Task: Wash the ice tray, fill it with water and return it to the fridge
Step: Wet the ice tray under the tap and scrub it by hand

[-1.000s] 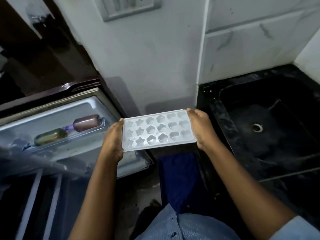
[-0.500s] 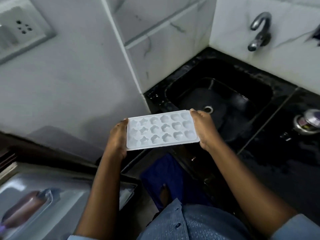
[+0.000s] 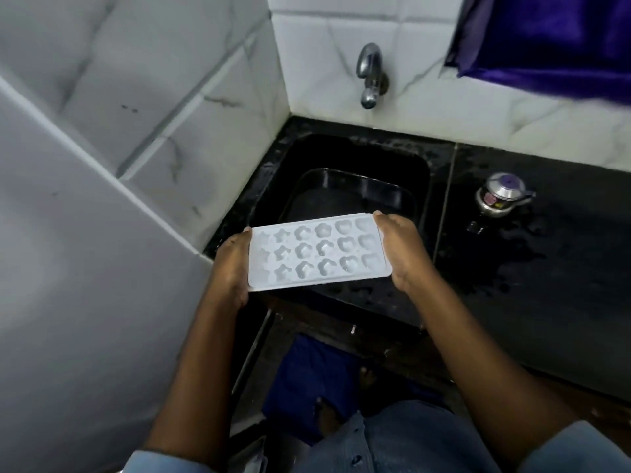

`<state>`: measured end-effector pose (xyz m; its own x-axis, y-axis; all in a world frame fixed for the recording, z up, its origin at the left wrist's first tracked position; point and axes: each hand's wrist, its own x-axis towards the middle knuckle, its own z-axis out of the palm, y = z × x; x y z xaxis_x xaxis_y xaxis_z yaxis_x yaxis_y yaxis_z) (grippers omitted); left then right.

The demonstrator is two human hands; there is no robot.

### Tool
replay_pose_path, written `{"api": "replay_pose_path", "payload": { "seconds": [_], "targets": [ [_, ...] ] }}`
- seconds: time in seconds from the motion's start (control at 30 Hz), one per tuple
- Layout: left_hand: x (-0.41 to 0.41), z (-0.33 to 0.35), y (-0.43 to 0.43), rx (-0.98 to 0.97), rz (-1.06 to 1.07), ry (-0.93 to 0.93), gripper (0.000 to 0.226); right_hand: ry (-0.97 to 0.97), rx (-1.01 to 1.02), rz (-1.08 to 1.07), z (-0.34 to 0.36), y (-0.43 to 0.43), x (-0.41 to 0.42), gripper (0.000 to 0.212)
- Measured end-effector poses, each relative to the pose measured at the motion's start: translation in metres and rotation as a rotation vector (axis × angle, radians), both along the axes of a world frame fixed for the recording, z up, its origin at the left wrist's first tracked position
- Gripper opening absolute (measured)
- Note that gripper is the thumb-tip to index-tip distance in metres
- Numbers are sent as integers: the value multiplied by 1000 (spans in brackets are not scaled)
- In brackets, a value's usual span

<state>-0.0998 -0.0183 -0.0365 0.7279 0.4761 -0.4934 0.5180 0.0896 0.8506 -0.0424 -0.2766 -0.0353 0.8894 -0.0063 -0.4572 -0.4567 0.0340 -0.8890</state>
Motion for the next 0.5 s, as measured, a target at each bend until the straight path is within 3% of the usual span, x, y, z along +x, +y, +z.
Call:
{"api": "replay_pose_path", "payload": {
  "seconds": [0.27, 0.5],
  "targets": [
    [69, -1, -26, -50, -69, 13, 43, 23, 36, -126, -15, -31, 40, 47],
    [120, 2, -47, -10, -106, 21, 35, 26, 101, -218, -25, -52, 76, 29]
  ]
}}
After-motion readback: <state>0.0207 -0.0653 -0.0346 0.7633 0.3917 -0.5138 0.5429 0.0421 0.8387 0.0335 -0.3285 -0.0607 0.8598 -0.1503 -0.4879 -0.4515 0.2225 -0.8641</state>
